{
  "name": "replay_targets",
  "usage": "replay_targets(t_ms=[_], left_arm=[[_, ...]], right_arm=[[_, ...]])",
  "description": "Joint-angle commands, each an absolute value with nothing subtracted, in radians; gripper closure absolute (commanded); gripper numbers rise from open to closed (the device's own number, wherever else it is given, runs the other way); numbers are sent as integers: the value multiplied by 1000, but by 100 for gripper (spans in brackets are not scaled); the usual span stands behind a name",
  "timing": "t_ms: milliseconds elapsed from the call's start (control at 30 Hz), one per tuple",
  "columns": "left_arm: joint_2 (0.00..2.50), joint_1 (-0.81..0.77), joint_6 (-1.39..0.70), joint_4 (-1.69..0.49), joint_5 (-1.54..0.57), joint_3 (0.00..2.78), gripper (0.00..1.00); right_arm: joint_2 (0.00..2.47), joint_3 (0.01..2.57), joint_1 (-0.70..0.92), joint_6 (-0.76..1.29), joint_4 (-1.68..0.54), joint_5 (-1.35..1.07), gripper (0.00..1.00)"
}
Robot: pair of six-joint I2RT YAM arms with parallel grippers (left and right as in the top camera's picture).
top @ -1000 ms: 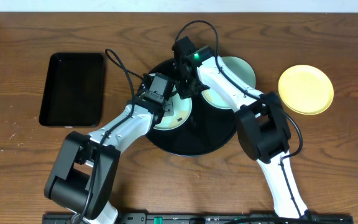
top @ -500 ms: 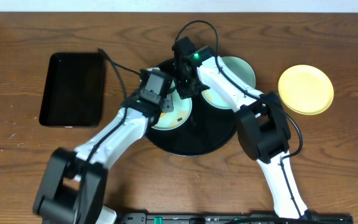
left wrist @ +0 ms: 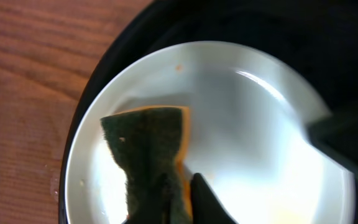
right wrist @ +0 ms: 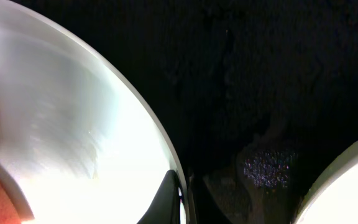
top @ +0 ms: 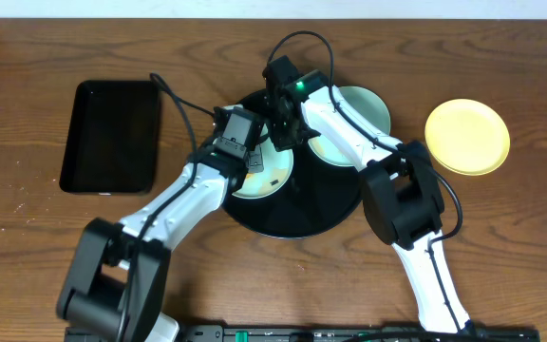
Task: Clean dirty plates on tray and stack at the side
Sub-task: 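Keep scrubbing the green plate's sauce smear with the left-held sponge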
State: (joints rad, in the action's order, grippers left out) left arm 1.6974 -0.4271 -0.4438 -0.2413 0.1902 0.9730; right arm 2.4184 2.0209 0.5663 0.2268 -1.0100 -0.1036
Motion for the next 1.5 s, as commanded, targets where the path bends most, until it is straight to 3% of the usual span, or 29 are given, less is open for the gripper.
replay_targets(t_ms=[0, 600, 1467], left_arm=[[1729, -421, -443, -238, 261, 972, 92], [1734, -421, -575, -262, 278, 972, 92], [1780, -422, -581, -231, 245, 971, 92]], right_arm=[[2441, 1993, 593, 246, -1025, -102, 98], [2441, 1993, 593, 246, -1025, -101, 99], [2441, 1993, 593, 246, -1025, -101, 98]])
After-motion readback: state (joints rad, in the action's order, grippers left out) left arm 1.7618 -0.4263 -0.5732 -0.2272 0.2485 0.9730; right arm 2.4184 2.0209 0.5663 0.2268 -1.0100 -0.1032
